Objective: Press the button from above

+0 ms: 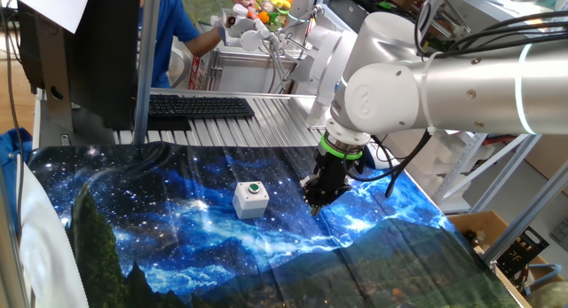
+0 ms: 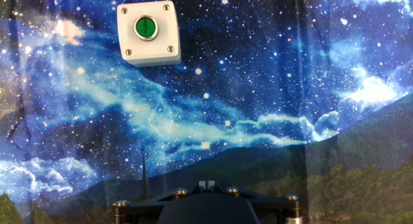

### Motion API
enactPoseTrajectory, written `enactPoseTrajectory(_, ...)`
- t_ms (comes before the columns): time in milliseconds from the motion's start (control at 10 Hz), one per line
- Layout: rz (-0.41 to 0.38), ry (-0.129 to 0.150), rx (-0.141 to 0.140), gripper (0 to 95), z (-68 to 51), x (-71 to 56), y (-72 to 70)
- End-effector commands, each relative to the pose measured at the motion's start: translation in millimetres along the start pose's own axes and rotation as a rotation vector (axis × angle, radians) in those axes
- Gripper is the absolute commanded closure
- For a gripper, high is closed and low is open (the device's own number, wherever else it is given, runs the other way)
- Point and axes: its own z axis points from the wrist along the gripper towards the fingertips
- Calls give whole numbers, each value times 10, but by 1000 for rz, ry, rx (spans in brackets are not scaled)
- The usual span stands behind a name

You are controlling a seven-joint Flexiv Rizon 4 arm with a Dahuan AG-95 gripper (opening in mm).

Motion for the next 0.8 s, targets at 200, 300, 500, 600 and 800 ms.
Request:
enactPoseTrajectory(200, 1, -2, -2, 950, 0, 0, -1)
enactPoseTrajectory(300, 7, -2, -2, 950, 0, 0, -1)
enactPoseTrajectory(500, 12, -1, -2, 570, 0, 0, -1)
enactPoseTrajectory(600, 15, -1, -2, 570, 0, 0, -1)
enactPoseTrajectory(800, 19, -1, -1, 380, 0, 0, -1)
